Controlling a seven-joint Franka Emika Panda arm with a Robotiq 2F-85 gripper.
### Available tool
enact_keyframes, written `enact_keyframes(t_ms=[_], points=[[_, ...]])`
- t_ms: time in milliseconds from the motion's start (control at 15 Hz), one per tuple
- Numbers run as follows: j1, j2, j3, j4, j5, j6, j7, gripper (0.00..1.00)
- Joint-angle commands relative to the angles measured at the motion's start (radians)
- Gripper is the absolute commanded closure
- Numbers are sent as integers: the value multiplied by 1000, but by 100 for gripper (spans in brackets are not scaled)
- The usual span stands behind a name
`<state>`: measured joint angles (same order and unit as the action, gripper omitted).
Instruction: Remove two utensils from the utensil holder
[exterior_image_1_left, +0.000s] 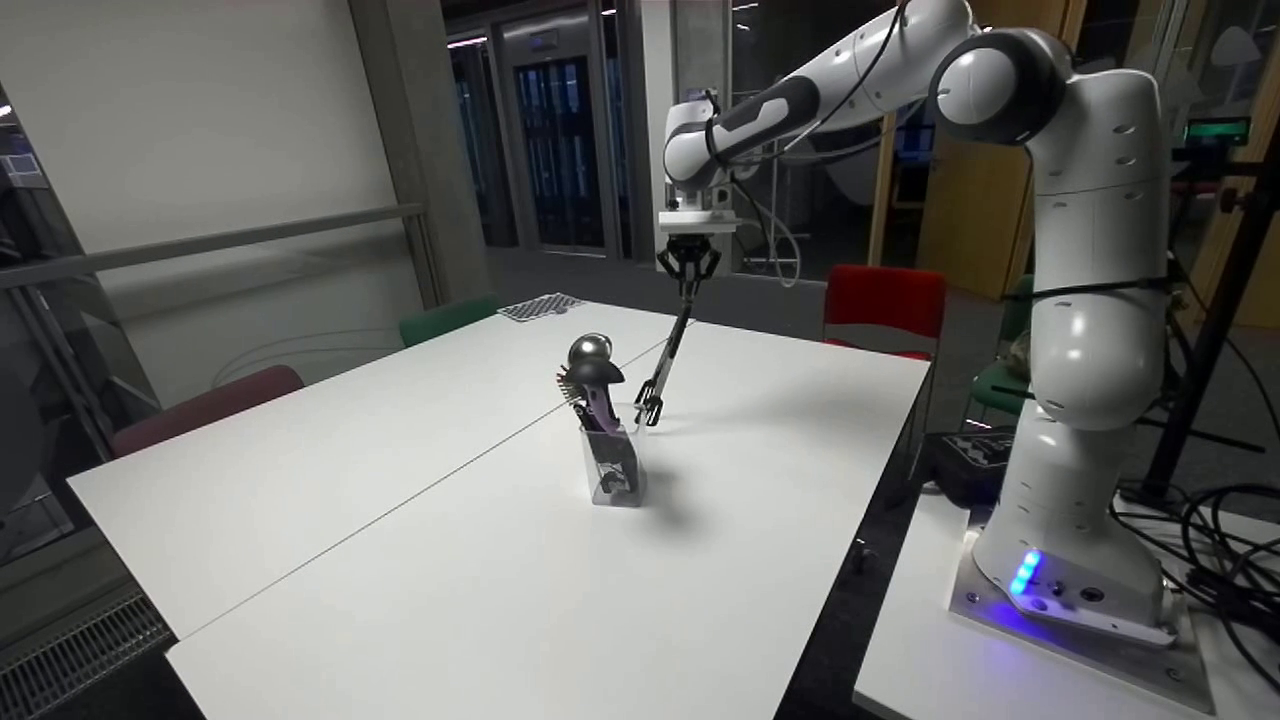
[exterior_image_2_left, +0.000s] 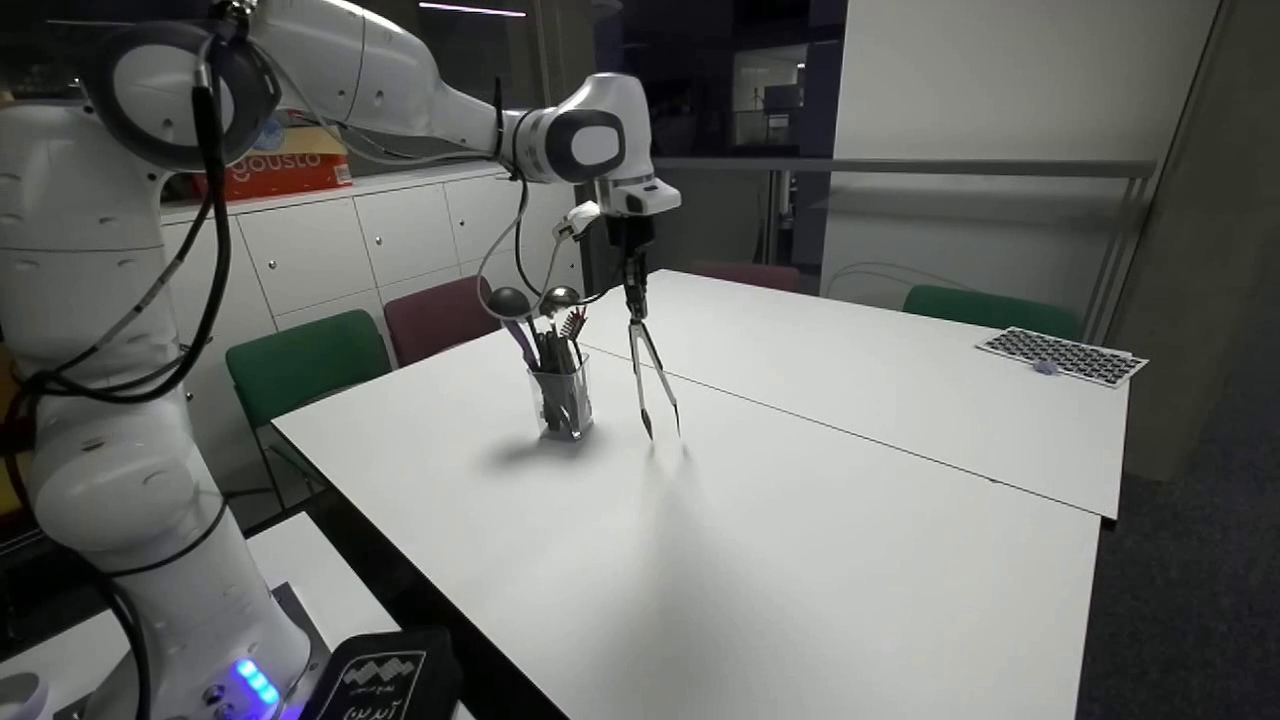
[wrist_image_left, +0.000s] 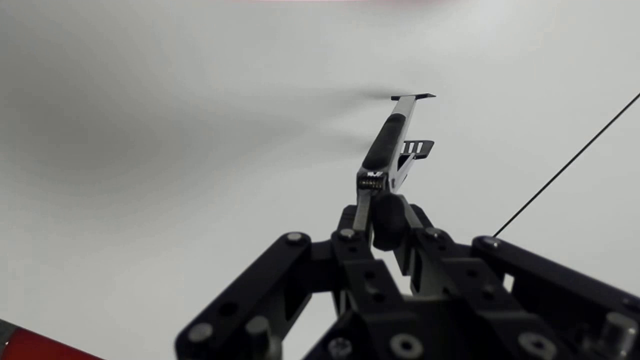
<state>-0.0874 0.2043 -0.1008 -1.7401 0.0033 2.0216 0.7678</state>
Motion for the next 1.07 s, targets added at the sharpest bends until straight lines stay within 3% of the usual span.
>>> enact_keyframes(t_ms=[0,600,667,1000], points=[[8,28,-5,-9,55,49,7,97],[-3,87,6,-11,206,57,-75,97],[13,84,-9,2,164,32,-31,86],[13,92,-8,2,183,32,-48,86]])
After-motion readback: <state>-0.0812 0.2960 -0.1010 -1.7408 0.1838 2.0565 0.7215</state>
